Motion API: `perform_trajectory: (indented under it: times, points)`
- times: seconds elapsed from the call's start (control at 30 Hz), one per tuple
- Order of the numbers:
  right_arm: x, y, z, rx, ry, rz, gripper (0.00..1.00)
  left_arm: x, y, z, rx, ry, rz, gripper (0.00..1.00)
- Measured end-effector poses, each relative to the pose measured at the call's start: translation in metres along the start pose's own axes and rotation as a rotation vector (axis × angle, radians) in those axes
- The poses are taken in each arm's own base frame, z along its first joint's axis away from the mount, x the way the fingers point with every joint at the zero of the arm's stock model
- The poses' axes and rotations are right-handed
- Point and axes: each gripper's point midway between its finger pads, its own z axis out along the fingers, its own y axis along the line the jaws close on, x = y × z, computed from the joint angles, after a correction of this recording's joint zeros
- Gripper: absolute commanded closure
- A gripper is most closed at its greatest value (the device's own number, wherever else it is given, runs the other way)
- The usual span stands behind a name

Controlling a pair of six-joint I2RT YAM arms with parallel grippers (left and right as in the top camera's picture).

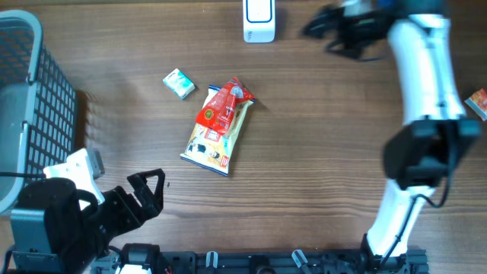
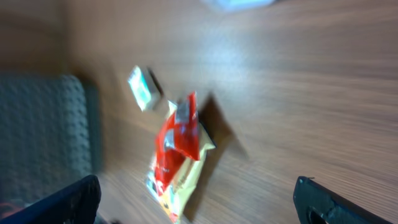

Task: Scan the item barcode
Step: 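Move the right gripper back to the red bag on the yellow bag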

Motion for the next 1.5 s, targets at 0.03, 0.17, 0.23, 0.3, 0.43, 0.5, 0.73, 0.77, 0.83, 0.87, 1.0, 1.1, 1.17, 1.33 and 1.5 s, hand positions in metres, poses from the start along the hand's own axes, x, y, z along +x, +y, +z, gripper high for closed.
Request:
perform_trajectory:
  times: [0.03,0.17,0.23,0.3,0.43,0.5,0.73,0.77,0.83,0.87,1.0,1.1,1.17,1.33,1.5]
  points:
    - [0.012,0.016,0.025,0.056,0.041,-0.053,0.0,0.0,0.0,0.0,0.0,0.0,0.0,0.0]
    - [0.049,0.067,0.097,0.188,0.106,-0.234,0.0,0.0,0.0,0.0,0.0,0.0,0.0,0.0]
    - [0.07,0.09,0.125,0.265,0.108,-0.299,0.17,0.0,0.0,0.0,0.0,0.0,0.0,0.0]
    - [0.077,0.1,0.137,0.32,0.08,-0.313,0.41,0.0,0.0,0.0,0.0,0.0,0.0,0.0]
    - [0.078,0.101,0.15,0.386,0.03,-0.267,0.62,0.0,0.0,0.0,0.0,0.0,0.0,0.0]
    - [0.078,0.089,0.159,0.421,0.032,-0.22,0.64,0.0,0.0,0.0,0.0,0.0,0.0,0.0]
    - [0.103,0.029,0.19,0.585,0.149,-0.147,0.76,0.0,0.0,0.0,0.0,0.0,0.0,0.0]
    - [0.107,0.02,0.186,0.63,0.166,-0.138,0.76,0.0,0.0,0.0,0.0,0.0,0.0,0.0]
    - [0.109,-0.003,0.167,0.733,0.191,-0.12,0.76,0.0,0.0,0.0,0.0,0.001,0.0,0.0]
    - [0.107,-0.013,0.159,0.772,0.197,-0.111,0.77,0.0,0.0,0.0,0.0,0.001,0.0,0.0]
    - [0.097,-0.064,0.115,0.929,0.219,-0.02,0.76,0.0,0.0,0.0,0.0,0.0,0.0,0.0]
    - [0.085,-0.091,0.085,0.974,0.211,0.055,0.76,0.0,0.0,0.0,0.0,0.0,0.0,0.0]
    - [0.078,-0.098,0.065,0.975,0.191,0.093,0.76,0.0,0.0,0.0,0.0,0.0,0.0,0.0]
    - [0.056,-0.065,0.068,0.741,0.13,0.046,0.76,0.0,0.0,0.0,0.0,0.0,0.0,0.0]
    - [0.034,-0.026,0.099,0.476,0.078,-0.028,0.78,0.0,0.0,0.0,0.0,0.001,0.0,0.0]
